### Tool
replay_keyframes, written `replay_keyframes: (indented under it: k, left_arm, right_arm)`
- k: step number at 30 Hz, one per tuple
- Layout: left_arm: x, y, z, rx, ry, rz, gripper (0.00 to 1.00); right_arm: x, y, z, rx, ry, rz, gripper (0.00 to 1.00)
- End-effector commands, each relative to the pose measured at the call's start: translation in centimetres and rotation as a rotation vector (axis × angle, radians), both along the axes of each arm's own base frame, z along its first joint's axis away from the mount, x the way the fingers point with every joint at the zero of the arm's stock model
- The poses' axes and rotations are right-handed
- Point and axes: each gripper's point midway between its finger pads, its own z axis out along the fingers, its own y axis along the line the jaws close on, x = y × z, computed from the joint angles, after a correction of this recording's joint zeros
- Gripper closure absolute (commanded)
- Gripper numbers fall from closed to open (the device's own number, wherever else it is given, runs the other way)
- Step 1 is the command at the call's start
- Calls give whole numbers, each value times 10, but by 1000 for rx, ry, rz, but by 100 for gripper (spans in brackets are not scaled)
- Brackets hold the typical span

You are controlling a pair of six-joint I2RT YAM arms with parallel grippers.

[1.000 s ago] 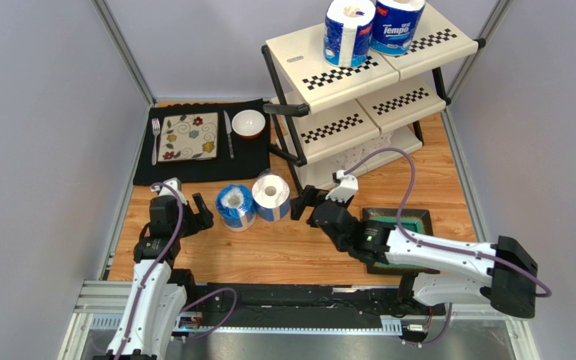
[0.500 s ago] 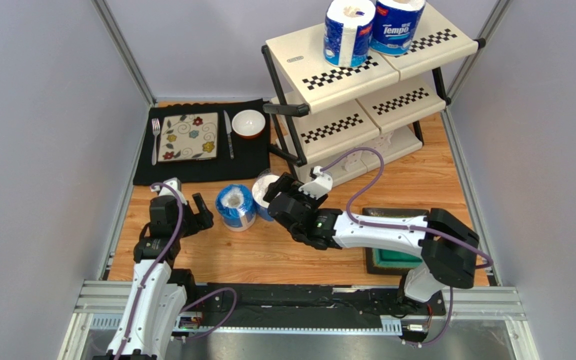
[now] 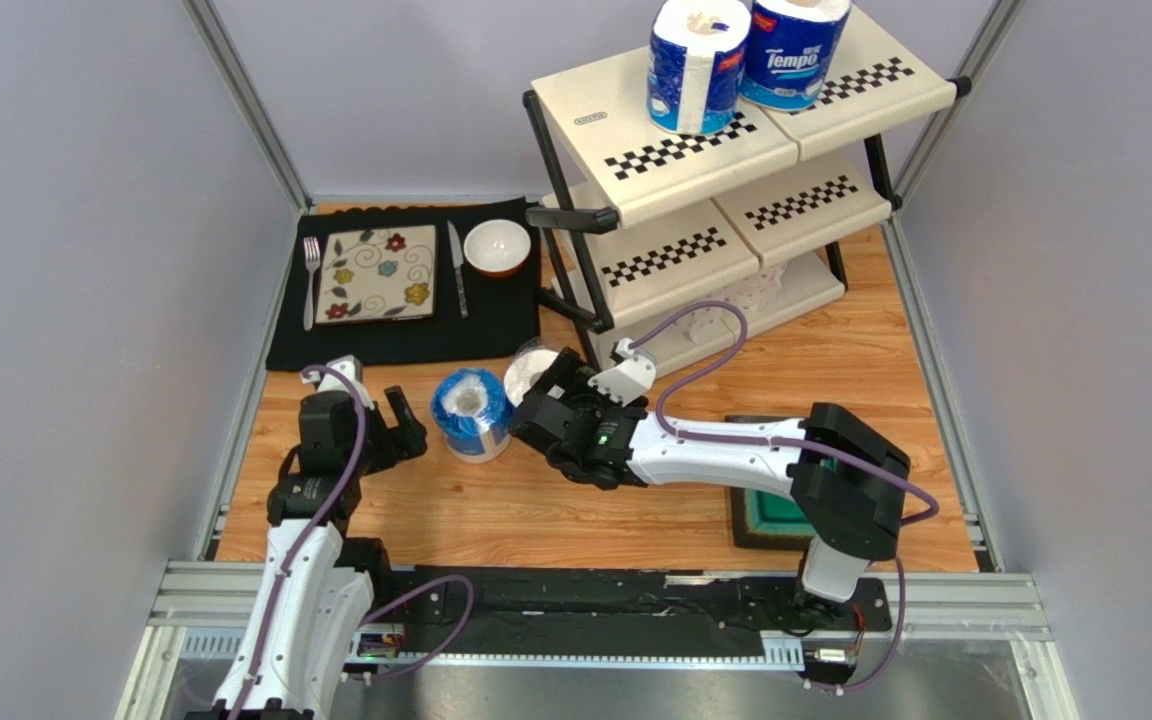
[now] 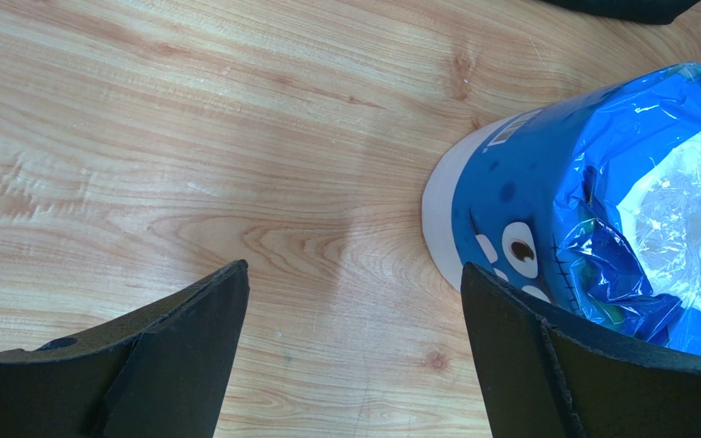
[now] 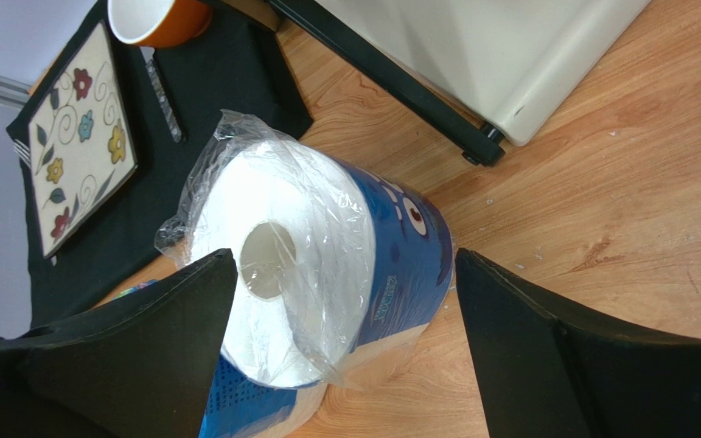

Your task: Place and organize the paper towels onto the shelf

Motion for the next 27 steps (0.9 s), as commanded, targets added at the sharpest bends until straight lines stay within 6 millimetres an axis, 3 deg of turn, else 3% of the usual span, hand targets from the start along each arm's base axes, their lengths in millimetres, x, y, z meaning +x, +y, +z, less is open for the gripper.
replay_keyframes:
  k: [1,5,27]
  left_arm:
    - [4,1,4,12,-29,-9,5]
    - [4,0,4,12,-27,-10,5]
    - [4,0,4,11,-27,-11,5]
  right_arm:
    - [8,-3,10,11,-54,-81,11]
    - [9,-2,3,-4,-49,-82,18]
    - [9,6,-23,-62,-10,-58,19]
